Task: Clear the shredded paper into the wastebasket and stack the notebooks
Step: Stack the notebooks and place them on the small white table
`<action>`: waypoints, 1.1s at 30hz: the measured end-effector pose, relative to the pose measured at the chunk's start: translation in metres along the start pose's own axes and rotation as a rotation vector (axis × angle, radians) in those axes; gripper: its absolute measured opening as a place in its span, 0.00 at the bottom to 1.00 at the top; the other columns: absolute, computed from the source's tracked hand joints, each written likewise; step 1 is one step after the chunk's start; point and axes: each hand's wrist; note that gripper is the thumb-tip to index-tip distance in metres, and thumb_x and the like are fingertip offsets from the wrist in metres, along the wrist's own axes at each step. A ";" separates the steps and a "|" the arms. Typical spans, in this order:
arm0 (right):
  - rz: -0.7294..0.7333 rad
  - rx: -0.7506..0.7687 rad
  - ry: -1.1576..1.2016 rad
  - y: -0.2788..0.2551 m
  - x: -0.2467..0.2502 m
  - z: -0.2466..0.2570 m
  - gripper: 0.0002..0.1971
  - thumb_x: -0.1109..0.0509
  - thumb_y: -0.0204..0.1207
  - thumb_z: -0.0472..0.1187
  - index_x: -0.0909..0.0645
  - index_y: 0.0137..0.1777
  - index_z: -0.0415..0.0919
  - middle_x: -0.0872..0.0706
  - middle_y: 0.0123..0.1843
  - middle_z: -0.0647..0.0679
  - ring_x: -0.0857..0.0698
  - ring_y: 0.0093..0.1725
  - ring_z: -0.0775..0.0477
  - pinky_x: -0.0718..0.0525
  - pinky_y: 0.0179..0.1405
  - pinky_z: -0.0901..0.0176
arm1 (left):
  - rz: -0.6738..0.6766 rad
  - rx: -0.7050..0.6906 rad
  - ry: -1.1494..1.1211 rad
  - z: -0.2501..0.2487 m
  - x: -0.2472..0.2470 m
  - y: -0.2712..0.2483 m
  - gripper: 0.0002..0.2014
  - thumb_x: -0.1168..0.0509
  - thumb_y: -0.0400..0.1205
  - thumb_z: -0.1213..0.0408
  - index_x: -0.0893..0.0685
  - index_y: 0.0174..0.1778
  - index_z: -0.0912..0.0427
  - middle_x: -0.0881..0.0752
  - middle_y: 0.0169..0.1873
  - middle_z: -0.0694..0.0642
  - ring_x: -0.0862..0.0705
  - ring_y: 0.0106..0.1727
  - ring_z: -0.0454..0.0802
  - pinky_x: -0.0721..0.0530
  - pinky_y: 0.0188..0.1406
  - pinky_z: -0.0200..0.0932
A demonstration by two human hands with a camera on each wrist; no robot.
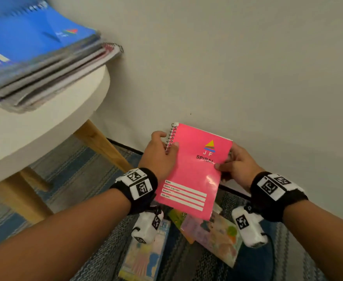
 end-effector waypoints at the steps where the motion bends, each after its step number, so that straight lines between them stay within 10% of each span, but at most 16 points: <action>1: 0.000 0.039 0.010 0.000 -0.001 0.011 0.27 0.39 0.72 0.13 0.25 0.59 0.44 0.11 0.31 0.52 0.18 0.22 0.51 0.23 0.17 0.62 | -0.017 -0.023 0.040 -0.011 0.004 -0.003 0.17 0.41 0.84 0.57 0.33 0.68 0.53 0.17 0.51 0.51 0.16 0.48 0.51 0.20 0.46 0.44; 8: -0.092 0.382 0.190 -0.007 -0.019 0.115 0.24 0.41 0.74 0.13 0.25 0.60 0.41 0.10 0.33 0.53 0.14 0.26 0.53 0.17 0.19 0.59 | -0.310 -0.168 0.240 -0.118 0.070 -0.017 0.41 0.39 0.72 0.65 0.49 0.82 0.57 0.31 0.67 0.59 0.28 0.68 0.61 0.28 0.67 0.55; 13: -0.099 0.645 0.301 -0.022 -0.051 0.193 0.24 0.39 0.77 0.17 0.31 0.67 0.39 0.10 0.38 0.48 0.12 0.29 0.51 0.16 0.24 0.61 | -0.576 -0.361 0.568 -0.182 0.139 -0.041 0.49 0.36 0.69 0.45 0.52 0.84 0.52 0.50 0.83 0.56 0.47 0.82 0.58 0.40 0.72 0.64; 17: -0.074 0.639 0.449 -0.028 -0.084 0.228 0.19 0.39 0.80 0.22 0.34 0.66 0.40 0.09 0.47 0.40 0.08 0.42 0.42 0.11 0.37 0.48 | -0.440 -0.411 0.961 -0.181 0.174 -0.074 0.54 0.33 0.65 0.31 0.53 0.83 0.43 0.51 0.83 0.54 0.46 0.82 0.59 0.35 0.70 0.66; 22: 0.049 0.541 0.675 -0.030 -0.115 0.245 0.18 0.39 0.84 0.27 0.35 0.72 0.34 0.09 0.47 0.40 0.08 0.41 0.43 0.10 0.40 0.56 | -0.459 -0.500 1.100 -0.152 0.207 -0.082 0.25 0.48 0.78 0.65 0.30 0.73 0.50 0.22 0.65 0.56 0.20 0.59 0.62 0.19 0.50 0.56; 33: 0.190 0.273 -0.073 -0.010 -0.114 0.153 0.07 0.34 0.82 0.38 0.18 0.55 0.49 0.10 0.50 0.49 0.12 0.42 0.48 0.13 0.44 0.48 | -0.282 -0.065 1.441 -0.108 0.271 -0.038 0.15 0.46 0.81 0.64 0.27 0.64 0.53 0.17 0.51 0.57 0.17 0.46 0.62 0.28 0.33 0.48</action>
Point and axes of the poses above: each hand's wrist, its own y-axis towards the middle knuckle, its own x-axis out of the back of the hand, z = x × y
